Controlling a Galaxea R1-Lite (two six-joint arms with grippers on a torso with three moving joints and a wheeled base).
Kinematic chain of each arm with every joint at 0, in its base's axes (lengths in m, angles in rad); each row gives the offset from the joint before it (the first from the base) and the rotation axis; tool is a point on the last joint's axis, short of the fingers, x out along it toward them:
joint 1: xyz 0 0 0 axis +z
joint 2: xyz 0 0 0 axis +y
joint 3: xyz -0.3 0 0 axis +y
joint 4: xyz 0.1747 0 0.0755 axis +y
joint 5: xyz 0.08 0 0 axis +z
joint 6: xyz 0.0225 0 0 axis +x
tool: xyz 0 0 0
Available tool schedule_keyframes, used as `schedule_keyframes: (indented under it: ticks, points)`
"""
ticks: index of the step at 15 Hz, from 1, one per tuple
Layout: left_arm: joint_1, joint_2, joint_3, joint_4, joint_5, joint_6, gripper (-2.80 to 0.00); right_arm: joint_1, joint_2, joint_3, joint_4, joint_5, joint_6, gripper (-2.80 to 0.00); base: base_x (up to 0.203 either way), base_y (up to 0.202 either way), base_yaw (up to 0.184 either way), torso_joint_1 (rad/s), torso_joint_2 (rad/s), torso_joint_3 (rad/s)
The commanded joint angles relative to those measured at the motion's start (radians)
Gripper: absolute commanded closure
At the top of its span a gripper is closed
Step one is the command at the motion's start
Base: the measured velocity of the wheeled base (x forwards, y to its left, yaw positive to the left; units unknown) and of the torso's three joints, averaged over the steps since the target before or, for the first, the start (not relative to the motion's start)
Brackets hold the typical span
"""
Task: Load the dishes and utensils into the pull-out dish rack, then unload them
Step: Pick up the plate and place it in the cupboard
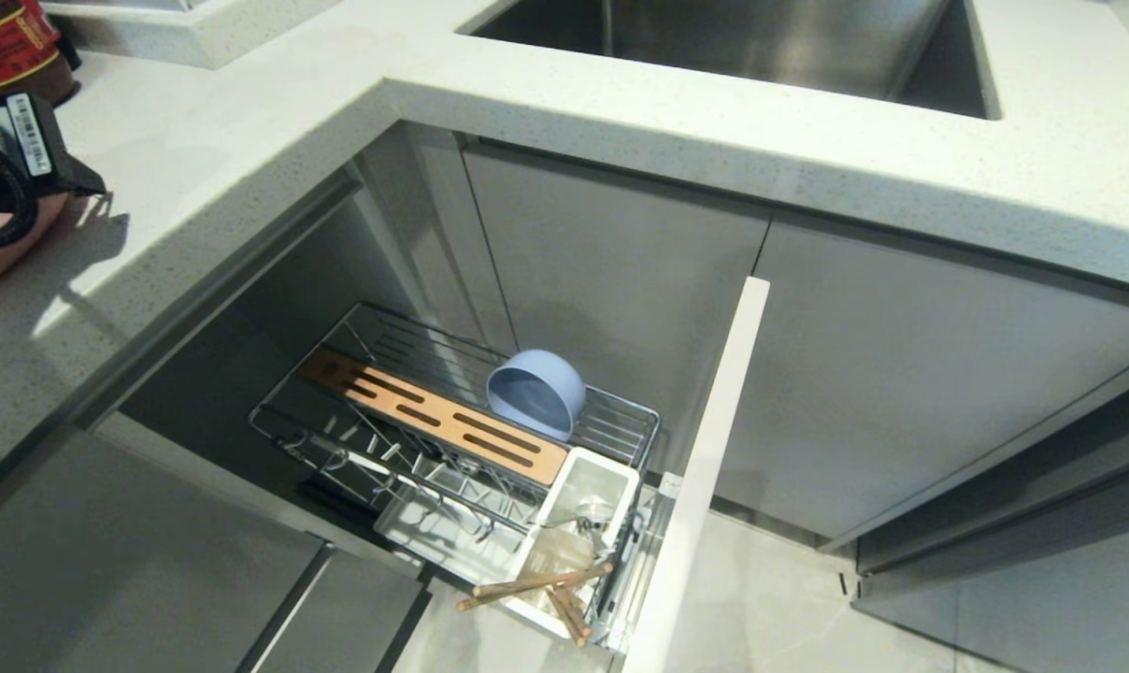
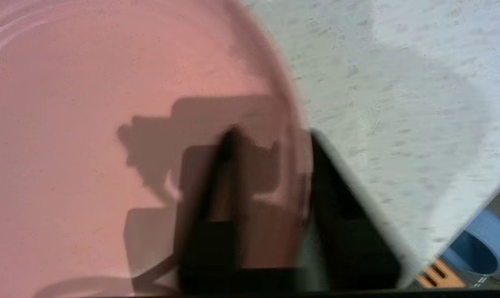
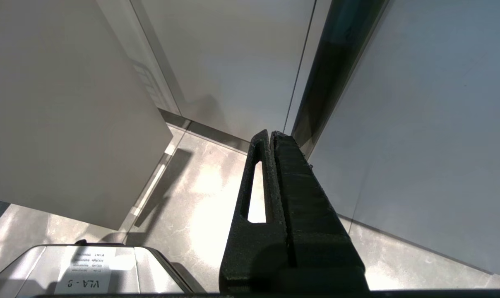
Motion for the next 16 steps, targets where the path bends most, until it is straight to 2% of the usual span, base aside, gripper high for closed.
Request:
schedule_keyframes:
  ticks: [1, 6, 11, 13, 15, 16]
  points:
    - [0.000, 0.002, 0.000, 0.005, 0.002, -0.001, 0.00, 0.000, 0.000, 0.000, 0.000, 0.000, 0.000, 0.00, 0.000, 0.000, 0.000, 0.000, 0.00, 0.000]
    - [-0.014, -0.031, 0.005, 0.009, 0.002, -0.001, 0.00, 0.000, 0.000, 0.000, 0.000, 0.000, 0.000, 0.00, 0.000, 0.000, 0.000, 0.000, 0.00, 0.000]
    - [-0.014, -0.156, -0.008, 0.012, 0.001, -0.004, 0.00, 0.000, 0.000, 0.000, 0.000, 0.000, 0.000, 0.00, 0.000, 0.000, 0.000, 0.000, 0.00, 0.000]
    - [-0.014, -0.204, -0.026, 0.012, 0.003, -0.029, 0.00, 0.000, 0.000, 0.000, 0.000, 0.000, 0.000, 0.00, 0.000, 0.000, 0.000, 0.000, 0.00, 0.000]
    - [-0.014, -0.237, -0.029, 0.012, 0.064, -0.037, 0.00, 0.000, 0.000, 0.000, 0.000, 0.000, 0.000, 0.00, 0.000, 0.000, 0.000, 0.000, 0.00, 0.000]
    - [-0.016, -0.244, -0.031, 0.011, 0.072, -0.038, 0.00, 0.000, 0.000, 0.000, 0.000, -0.002, 0.000, 0.00, 0.000, 0.000, 0.000, 0.000, 0.00, 0.000]
